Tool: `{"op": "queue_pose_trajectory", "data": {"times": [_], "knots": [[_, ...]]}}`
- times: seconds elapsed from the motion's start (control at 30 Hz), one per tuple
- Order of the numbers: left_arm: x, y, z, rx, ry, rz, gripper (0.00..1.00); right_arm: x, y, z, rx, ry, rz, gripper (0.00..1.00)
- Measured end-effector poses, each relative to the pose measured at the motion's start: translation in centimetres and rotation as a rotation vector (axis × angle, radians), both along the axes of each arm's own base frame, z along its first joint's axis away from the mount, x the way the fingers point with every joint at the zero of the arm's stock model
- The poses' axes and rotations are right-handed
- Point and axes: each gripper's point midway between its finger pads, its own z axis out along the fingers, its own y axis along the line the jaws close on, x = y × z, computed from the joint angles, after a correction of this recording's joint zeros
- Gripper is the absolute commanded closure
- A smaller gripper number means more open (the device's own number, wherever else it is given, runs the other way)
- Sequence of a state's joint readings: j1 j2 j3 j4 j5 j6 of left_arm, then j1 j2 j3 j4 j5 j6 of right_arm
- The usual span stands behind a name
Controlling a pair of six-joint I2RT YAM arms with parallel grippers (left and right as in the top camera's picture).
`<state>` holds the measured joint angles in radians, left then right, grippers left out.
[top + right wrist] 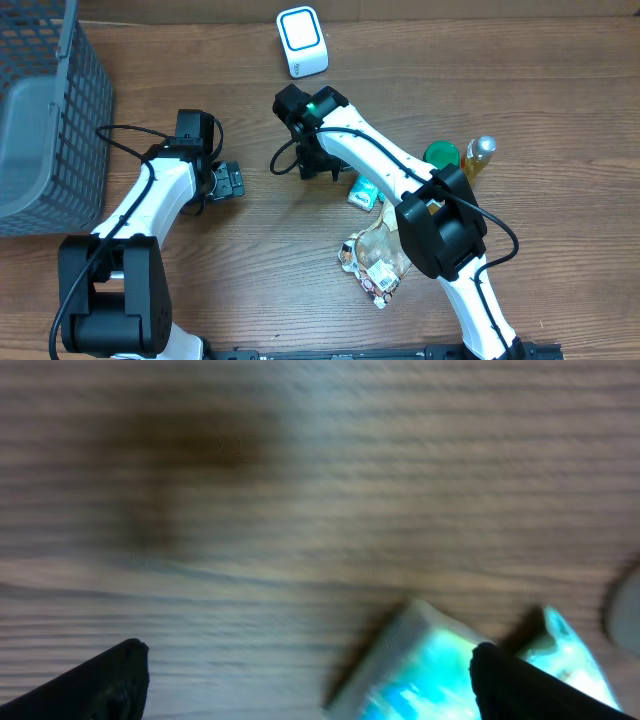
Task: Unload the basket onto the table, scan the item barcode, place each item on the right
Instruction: 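Lower the tissue pack beside the mushroom bag and open the right gripper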
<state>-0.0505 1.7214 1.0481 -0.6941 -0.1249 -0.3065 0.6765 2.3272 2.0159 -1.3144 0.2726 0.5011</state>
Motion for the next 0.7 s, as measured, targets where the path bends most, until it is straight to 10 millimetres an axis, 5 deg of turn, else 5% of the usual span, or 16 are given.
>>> {"op": "queue_pose_trajectory", "data": {"times": [0.7], "knots": [[0.0, 0.0, 0.0, 0.0, 0.0, 0.0, 0.0, 1.5, 2.0, 0.0, 0.093, -0.056, 0.002, 0.0]]}}
